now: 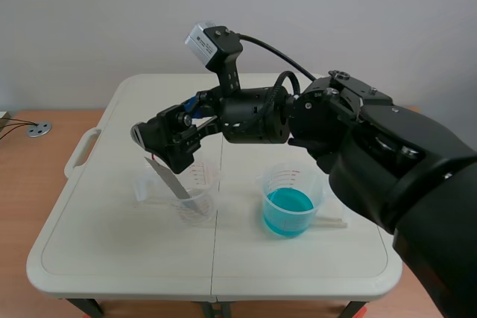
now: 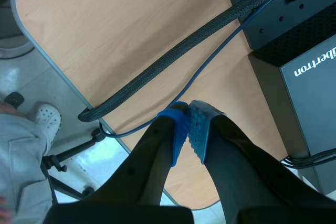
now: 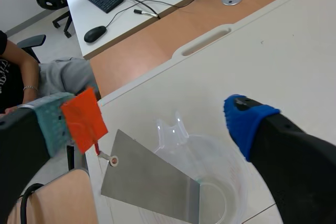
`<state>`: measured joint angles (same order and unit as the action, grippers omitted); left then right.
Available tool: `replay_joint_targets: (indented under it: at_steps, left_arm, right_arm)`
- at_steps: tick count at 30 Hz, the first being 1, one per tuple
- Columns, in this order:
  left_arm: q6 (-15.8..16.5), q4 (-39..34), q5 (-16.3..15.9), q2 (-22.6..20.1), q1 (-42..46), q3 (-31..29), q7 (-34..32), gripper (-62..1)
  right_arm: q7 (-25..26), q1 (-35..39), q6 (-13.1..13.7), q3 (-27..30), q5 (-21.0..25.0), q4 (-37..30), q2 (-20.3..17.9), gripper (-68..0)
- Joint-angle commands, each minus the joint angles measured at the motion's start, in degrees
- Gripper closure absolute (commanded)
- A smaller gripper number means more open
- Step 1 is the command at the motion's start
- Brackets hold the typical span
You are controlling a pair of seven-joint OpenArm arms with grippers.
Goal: Hold the metal plate by the orange handle, dip it into the blue solution, take it out and point at it, then put the plate back in the beaker on the left.
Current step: 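Put the plate into the left beaker, then return to the home posture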
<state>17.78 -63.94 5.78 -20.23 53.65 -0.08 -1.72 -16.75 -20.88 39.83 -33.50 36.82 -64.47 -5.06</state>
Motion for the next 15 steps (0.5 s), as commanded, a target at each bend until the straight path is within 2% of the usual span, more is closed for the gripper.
replay_joint_targets:
  at_steps: [1,6,12,15]
  left_arm:
    - [0.1,-0.1,-0.2,-0.3,0.5,-0.3,-0.2,-3.2]
    - [0.1,-0.1,-0.2,-0.3,0.4,-0.3,-0.2,-3.2]
    - [0.1,-0.1,-0.2,-0.3,0.4,-0.3,-0.2,-3.2]
    - [0.1,-0.1,-0.2,-0.3,0.4,-0.3,-0.2,-3.2]
  right_arm:
    - [1.1,-0.7,0.0,0.2,0.6,-0.7,0.4,-62.6]
    - [1.3,-0.7,-0.7,0.2,0.4,-0.7,-0.3,-62.6]
    - [2.4,-0.9,-7.5,0.2,0.4,-0.7,-2.0,-62.6]
    - [3.0,-0.9,-9.0,0.9,0.3,-0.7,-2.4,-62.6]
